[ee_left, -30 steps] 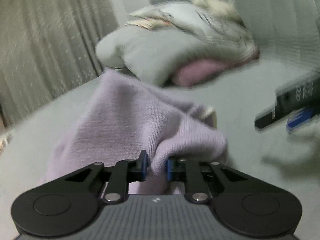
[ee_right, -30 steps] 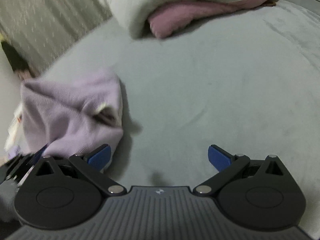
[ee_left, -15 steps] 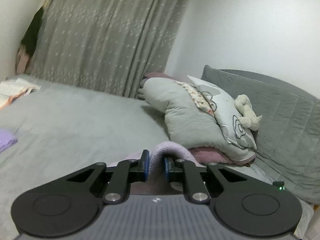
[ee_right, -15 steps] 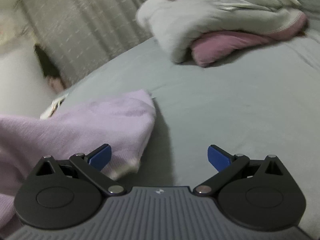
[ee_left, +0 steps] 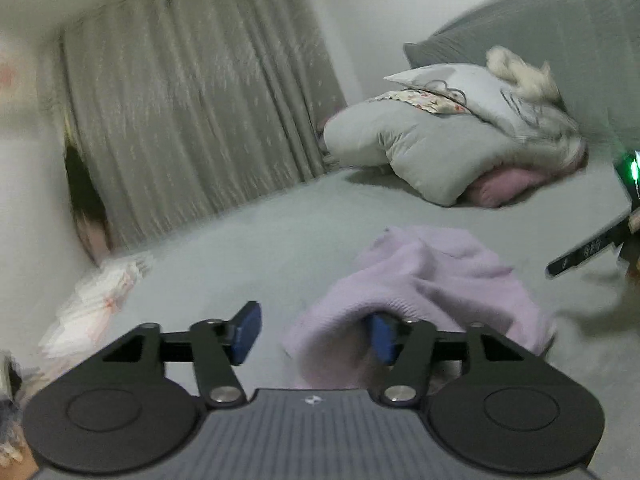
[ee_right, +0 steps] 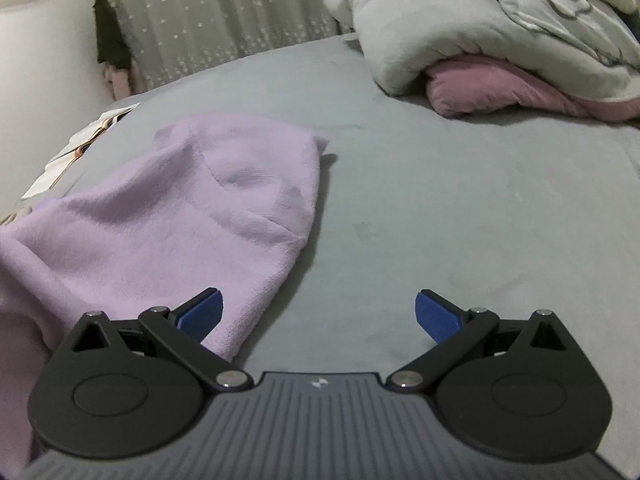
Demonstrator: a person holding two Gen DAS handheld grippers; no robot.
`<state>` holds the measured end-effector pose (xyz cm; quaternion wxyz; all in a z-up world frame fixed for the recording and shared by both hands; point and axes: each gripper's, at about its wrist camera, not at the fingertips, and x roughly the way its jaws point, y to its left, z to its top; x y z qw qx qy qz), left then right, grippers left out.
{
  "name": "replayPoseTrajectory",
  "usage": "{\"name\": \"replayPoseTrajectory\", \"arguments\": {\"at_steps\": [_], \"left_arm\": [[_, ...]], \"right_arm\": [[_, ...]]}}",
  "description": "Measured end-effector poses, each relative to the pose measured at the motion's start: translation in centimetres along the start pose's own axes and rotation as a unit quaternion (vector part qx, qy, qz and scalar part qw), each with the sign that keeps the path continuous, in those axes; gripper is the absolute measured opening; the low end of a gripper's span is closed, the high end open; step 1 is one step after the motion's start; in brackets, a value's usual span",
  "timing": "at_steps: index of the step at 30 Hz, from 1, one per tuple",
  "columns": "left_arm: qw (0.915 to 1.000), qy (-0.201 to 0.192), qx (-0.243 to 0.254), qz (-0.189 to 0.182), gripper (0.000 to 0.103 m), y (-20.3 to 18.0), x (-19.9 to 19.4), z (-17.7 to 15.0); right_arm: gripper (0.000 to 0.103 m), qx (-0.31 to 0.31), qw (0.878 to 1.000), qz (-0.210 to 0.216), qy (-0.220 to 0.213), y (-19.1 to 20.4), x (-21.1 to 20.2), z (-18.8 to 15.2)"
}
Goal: Fold clothes
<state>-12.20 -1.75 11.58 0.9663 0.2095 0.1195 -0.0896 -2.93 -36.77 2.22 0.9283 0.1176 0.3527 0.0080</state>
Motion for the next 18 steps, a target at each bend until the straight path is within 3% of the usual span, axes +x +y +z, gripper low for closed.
{"name": "replayPoseTrajectory", "arguments": {"at_steps": [2,4,5,8,10,12,16,17,18], "left_arm": [[0.9991,-0.013,-0.033,0.024,0.073,0.6,-0.8,1.0],[0.9983,-0.021,-0.049,0.023,0.078,1.2,-1.3,1.6],[0.9991,-0.023,-0.035,0.012,0.084,0.4,-1.5,1.3],[0.9994,-0.029,0.007,-0.02,0.086,-2.0,-2.2,0.7],[0.998,-0.032,0.035,-0.042,0.092,-3.5,-2.6,0.3],[0.9953,-0.036,0.063,-0.064,0.099,-5.1,-3.0,-0.1],[0.9861,-0.043,0.119,-0.107,0.099,-8.3,-3.9,-1.0],[0.9831,-0.045,0.133,-0.118,0.099,-9.1,-4.1,-1.2],[0.9812,-0.045,0.14,-0.125,0.099,-9.7,-4.2,-1.4]], "right_arm": [[0.102,-0.001,1.0,-0.001,0.0,-0.3,0.0,0.6],[0.102,0.005,1.0,0.0,-0.005,-0.5,-0.4,1.0],[0.102,0.007,1.0,0.001,-0.005,-0.6,-0.4,1.3],[0.103,0.031,0.999,0.023,0.013,-1.5,-0.1,1.7],[0.103,0.078,0.993,0.069,0.058,-2.5,1.2,1.3],[0.103,0.136,0.979,0.108,0.105,-3.3,3.4,0.4],[0.101,0.129,0.984,0.11,0.055,-1.9,4.7,-0.3],[0.097,0.132,0.981,0.135,0.052,-1.5,5.2,-0.5],[0.071,0.135,0.976,0.161,0.051,-1.2,5.6,-0.7]]}}
